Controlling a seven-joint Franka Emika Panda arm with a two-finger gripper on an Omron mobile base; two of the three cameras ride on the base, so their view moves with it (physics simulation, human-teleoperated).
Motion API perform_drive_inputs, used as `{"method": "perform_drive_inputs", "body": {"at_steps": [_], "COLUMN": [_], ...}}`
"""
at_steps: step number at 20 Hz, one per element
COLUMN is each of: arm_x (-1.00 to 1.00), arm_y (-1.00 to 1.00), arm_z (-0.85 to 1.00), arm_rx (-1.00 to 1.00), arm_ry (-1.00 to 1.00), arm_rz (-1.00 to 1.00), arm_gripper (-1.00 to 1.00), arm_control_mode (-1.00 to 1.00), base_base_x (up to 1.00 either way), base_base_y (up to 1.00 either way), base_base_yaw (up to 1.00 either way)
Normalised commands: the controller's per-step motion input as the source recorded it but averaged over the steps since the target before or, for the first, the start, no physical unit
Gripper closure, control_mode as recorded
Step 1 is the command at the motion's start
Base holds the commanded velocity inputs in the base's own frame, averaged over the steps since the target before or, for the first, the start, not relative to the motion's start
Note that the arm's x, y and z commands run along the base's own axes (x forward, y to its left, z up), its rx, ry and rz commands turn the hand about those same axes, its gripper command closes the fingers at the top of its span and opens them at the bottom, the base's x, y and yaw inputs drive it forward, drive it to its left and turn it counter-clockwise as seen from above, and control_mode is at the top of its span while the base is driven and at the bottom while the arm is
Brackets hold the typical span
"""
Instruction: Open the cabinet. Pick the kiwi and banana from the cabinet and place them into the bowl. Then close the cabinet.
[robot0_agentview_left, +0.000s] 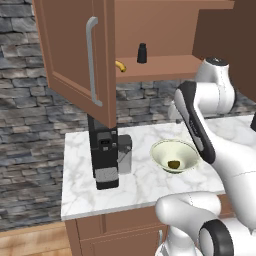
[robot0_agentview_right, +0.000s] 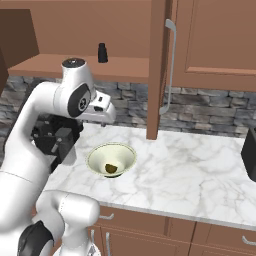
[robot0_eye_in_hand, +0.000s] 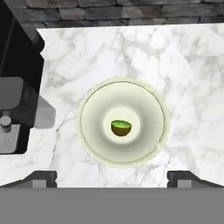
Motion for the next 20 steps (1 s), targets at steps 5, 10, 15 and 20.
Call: {"method": "perform_drive_inputs", "body": {"at_steps": [5,10,15,20], "arm_x": [-0.2,-0.1,-0.02,0.0], "arm_y": [0.27,0.26,0.24,0.22], "arm_z": [0.47,0.37,0.35,0.37], "arm_rx": [0.0,0.0,0.0,0.02], "arm_ry": [-0.16,-0.17,-0.16,-0.07], "arm_rz": [0.07,0.09,0.1,0.07], "arm_gripper": [-1.0,-1.0,-1.0,-1.0], "arm_control_mode": [-1.0,-1.0,-1.0,-1.0], "base_base_x": [0.0,0.0,0.0,0.0], "base_base_y": [0.0,0.0,0.0,0.0], "base_base_yaw": [0.0,0.0,0.0,0.0]}}
